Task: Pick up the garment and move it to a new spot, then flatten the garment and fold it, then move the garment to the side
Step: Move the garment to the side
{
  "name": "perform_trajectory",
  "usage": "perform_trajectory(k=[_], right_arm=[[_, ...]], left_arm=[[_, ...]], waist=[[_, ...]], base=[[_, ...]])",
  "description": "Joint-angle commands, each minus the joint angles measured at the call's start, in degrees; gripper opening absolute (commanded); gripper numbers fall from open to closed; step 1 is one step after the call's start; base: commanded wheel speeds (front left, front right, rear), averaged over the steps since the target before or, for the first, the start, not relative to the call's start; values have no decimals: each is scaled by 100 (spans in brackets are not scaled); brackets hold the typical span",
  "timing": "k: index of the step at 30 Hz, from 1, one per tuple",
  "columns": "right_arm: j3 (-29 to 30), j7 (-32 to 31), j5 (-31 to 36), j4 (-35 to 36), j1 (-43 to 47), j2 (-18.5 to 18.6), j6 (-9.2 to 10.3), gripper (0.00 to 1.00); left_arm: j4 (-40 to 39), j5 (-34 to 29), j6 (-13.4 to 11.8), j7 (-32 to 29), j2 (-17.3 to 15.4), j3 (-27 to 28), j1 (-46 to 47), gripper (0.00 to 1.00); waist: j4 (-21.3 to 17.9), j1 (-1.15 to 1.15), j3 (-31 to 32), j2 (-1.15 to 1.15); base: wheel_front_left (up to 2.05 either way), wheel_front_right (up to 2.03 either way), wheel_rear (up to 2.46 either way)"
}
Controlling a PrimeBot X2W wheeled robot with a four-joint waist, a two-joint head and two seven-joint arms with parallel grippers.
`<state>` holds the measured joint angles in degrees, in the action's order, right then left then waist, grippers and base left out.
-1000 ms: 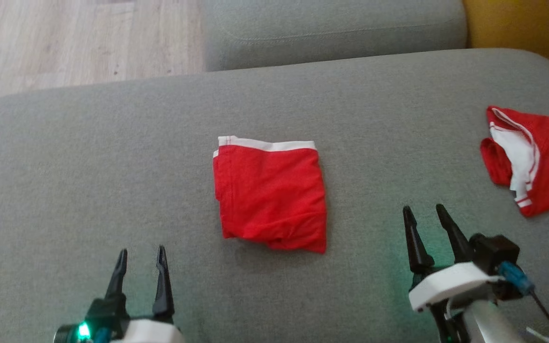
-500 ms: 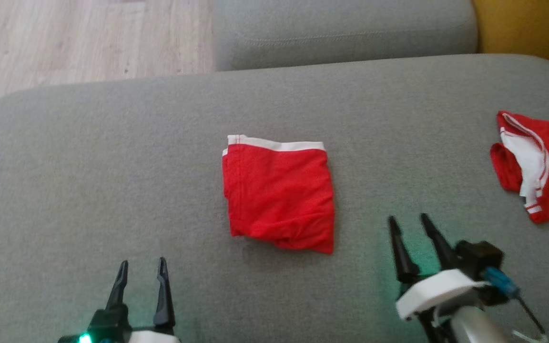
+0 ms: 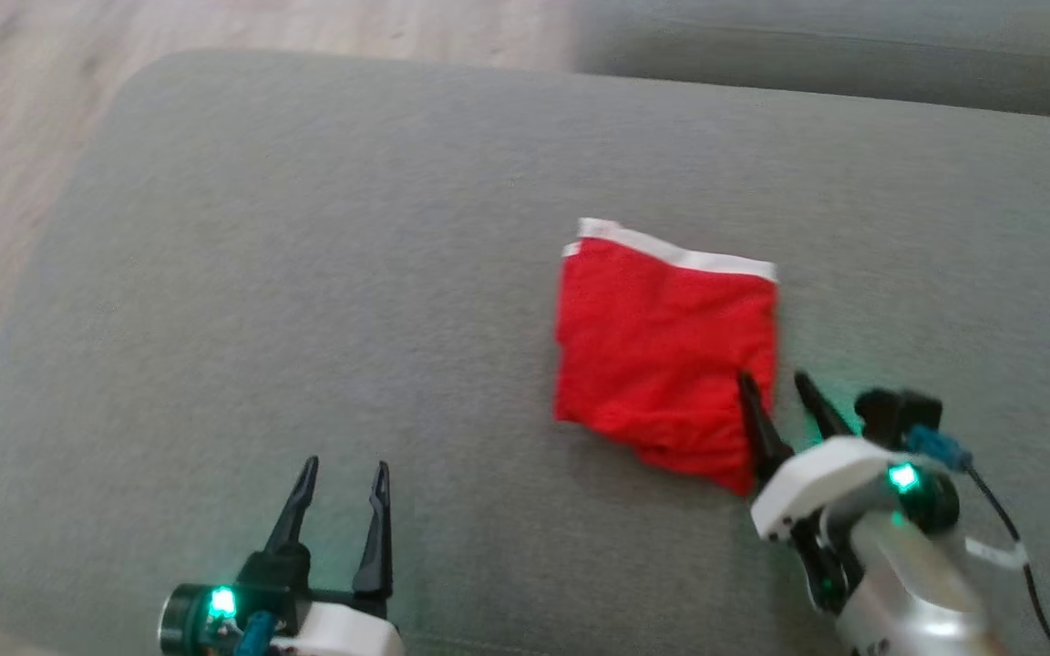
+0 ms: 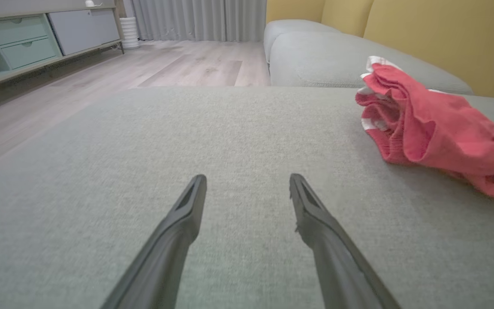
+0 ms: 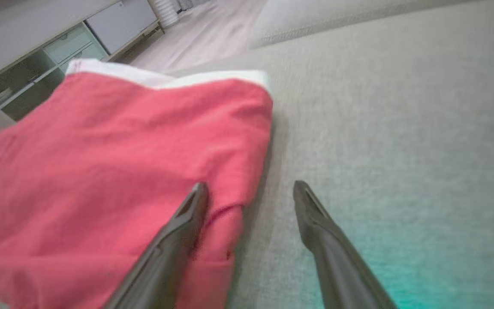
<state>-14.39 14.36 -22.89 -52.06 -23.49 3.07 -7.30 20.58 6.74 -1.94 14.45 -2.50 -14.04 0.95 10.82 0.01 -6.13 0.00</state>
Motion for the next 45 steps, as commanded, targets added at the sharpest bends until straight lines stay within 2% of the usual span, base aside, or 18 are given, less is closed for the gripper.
perform_trajectory(k=[1, 4, 7, 8, 9, 12, 16, 17, 22, 27, 32, 38, 42, 45], right_arm=[[-128, 63, -206, -76, -192, -19, -19, 100], [-361, 63, -711, -429, -246, -19, -19, 100], [-951, 63, -1334, -367, -198, -19, -19, 100], [-1138, 63, -1511, -338, -193, -19, -19, 63], [-1299, 63, -1661, -321, -196, -19, -19, 0], [-1383, 63, -1802, -317, -313, -19, -19, 0], [-858, 63, -1528, 92, -338, -19, -19, 0], [-858, 63, -1528, 92, -338, -19, -19, 0], [-794, 63, -1213, 456, -167, -19, -19, 0], [-838, 63, -1027, 465, -146, -19, -19, 0], [-938, 63, -899, 553, -172, -19, -19, 0], [-1057, 63, -449, 558, -453, -19, -19, 0], [-923, 63, -86, 497, -936, 113, -19, 0], [-877, 63, 117, 375, -1376, 442, -19, 0]], left_arm=[[-114, -12, -3, 55, -38, 113, 156, 100], [-107, 1, -16, 55, -38, 91, 122, 100], [-110, -8, -17, 55, -38, 113, 99, 100], [-102, -12, -15, 55, -38, 127, 93, 100], [-94, -10, -9, 55, -38, 136, 95, 100], [-100, -1, 15, 55, -38, 158, 95, 100], [-219, 33, 16, 55, -38, 242, 87, 100], [-219, 33, 16, 55, -38, 242, 87, 100], [-346, 61, 56, 55, -38, 258, 194, 100], [-364, 65, 109, 55, -38, 171, 490, 100], [-336, 74, 151, 55, -38, 18, 742, 100], [-237, 64, 193, 55, -38, -139, 865, 100], [-179, -18, 239, 55, -38, -141, 870, 100], [-134, -88, 279, 55, -38, -96, 869, 100]], waist=[[336, -1, -137, 0], [445, -1, -157, 0], [443, -1, -166, 0], [416, -1, -164, 0], [381, -1, -155, 0], [199, -1, -103, 0], [-484, -1, -15, 0], [-484, -1, -15, 0], [-1613, -1, -24, 0], [-2714, -1, -183, 0], [-3437, -1, -379, 0], [-3670, -1, -580, 0], [-3540, -1, -705, 0], [-3329, -1, -781, 0]], base=[[0, 0, 0], [0, 0, 0], [0, 0, 0], [0, 0, 0], [0, 0, 0], [0, 0, 0], [0, 0, 0], [0, 0, 0], [0, 0, 0], [0, 0, 0], [0, 0, 0], [0, 0, 0], [0, 0, 0], [0, 0, 0]])
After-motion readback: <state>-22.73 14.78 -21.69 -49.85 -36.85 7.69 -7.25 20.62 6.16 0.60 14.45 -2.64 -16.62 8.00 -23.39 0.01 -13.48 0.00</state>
